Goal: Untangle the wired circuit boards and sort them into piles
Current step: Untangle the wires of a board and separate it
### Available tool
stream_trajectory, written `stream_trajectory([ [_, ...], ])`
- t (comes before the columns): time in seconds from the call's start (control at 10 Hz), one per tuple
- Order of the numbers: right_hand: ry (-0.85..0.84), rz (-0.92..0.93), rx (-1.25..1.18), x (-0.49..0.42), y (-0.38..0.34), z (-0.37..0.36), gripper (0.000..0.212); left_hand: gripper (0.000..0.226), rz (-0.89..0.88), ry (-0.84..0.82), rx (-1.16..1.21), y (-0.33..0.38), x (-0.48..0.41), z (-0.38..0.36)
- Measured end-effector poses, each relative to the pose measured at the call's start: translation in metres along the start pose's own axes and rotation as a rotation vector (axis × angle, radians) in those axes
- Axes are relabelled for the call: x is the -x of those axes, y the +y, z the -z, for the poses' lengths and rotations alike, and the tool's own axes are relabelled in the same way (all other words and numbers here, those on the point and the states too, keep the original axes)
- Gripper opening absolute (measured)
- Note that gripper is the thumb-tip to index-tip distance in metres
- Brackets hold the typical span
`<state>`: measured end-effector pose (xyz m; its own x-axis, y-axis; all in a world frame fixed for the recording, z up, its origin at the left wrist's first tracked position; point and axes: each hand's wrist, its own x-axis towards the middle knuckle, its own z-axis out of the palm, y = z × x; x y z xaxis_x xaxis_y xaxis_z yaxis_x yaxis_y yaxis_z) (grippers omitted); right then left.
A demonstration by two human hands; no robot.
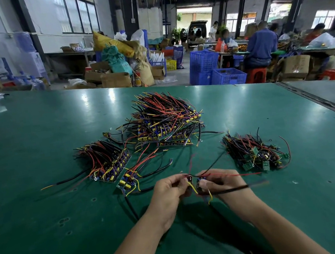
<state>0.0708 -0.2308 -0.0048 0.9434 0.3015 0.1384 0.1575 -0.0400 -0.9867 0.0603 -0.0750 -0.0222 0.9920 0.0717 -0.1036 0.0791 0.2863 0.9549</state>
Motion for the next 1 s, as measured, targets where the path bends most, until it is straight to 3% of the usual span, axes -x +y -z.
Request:
stream_trajectory([
  [0.2, 0.05, -0.007, -0.043, -0.005, 0.014, 0.002, 0.021, 0.011, 0.016, 0.01, 0.102, 0.003, -0.001, 0.001],
  [0.4, 0.176, -0.046, -0.264, -0.015, 0.019, 0.008, 0.013, 0.012, 0.121, 0.025, 0.347, 0.006, -0.005, 0.002],
  [0.6, 0.178, -0.193, -0.249, -0.017, 0.023, 0.008, 0.022, 0.007, 0.215, 0.042, 0.59, 0.008, -0.008, 0.005],
  [0.7, 0.218, -0.188, -0.146, -0.017, 0.022, 0.01, 0.034, 0.008, 0.198, 0.013, 0.615, 0.012, -0.006, 0.007],
  [0.9, 0.353, -0.102, -0.196, -0.018, 0.018, 0.014, 0.031, 0.023, 0.114, -0.134, 0.287, 0.007, 0.003, -0.002],
  [1.0, 0.41, -0.067, -0.275, -0.02, 0.016, 0.023, 0.032, 0.027, 0.11, -0.11, 0.387, 0.009, 0.003, -0.001],
])
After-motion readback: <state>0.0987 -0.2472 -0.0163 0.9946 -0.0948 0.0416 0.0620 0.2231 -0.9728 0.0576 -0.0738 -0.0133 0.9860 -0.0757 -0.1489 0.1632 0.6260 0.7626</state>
